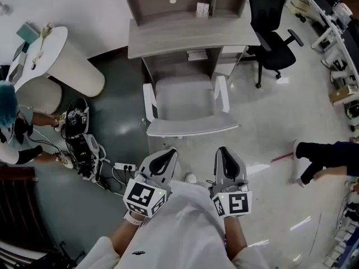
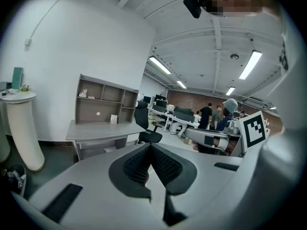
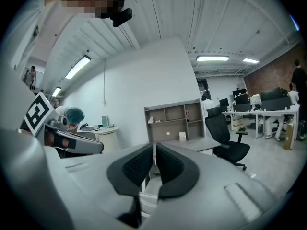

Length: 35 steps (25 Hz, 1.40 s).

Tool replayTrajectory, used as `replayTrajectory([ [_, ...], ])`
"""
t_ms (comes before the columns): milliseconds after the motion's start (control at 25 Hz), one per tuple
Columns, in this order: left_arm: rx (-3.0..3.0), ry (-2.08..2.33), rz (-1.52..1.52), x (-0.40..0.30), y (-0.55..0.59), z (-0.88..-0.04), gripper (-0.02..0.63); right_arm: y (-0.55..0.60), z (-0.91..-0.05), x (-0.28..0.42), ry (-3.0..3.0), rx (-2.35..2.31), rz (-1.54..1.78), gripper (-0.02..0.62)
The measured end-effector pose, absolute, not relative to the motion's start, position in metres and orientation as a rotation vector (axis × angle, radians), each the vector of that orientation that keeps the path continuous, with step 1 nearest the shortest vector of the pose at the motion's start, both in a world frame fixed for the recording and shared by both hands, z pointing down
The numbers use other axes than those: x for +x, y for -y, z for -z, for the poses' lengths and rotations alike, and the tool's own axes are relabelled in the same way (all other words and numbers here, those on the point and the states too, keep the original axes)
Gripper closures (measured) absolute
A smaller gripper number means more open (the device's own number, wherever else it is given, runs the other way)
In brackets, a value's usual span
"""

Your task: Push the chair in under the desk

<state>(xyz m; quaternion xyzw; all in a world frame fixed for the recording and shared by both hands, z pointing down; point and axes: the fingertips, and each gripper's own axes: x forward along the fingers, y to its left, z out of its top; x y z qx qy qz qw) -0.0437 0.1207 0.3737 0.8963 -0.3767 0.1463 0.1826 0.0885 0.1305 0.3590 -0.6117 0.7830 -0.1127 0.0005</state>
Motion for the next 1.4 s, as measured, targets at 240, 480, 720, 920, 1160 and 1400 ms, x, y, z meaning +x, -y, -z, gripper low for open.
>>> replayTrajectory([
  [240,2.566,0.980,-0.403,-0.054,-0.070,-0.374,0.607,-0.084,-0.360,0.074,-2.439,-1.970,0.354,0.581],
  [480,2.583,0.884,-0.443,-0.065,-0.041,-0.382,0.607,-0.045,-0.359,0.059,-2.406,-2.022,0.343,0.581],
  [720,2.614,0.850,-0.453,-0.062,-0.024,-0.378,0.607,-0.029,-0.355,0.056,-2.429,-2.014,0.329,0.578],
  [920,2.633,0.816,-0.515,-0.047,-0.017,-0.387,0.607,-0.022,-0.363,0.058,-2.549,-1.937,0.348,0.533],
  [1160,2.695,0.728,-0.649,-0.031,-0.011,-0.399,0.565,-0.011,-0.373,0.065,-2.728,-1.815,0.342,0.469],
  [1400,2.722,0.570,-0.844,-0.015,-0.016,-0.428,0.487,-0.007,-0.412,0.062,-3.030,-1.607,0.426,0.441],
])
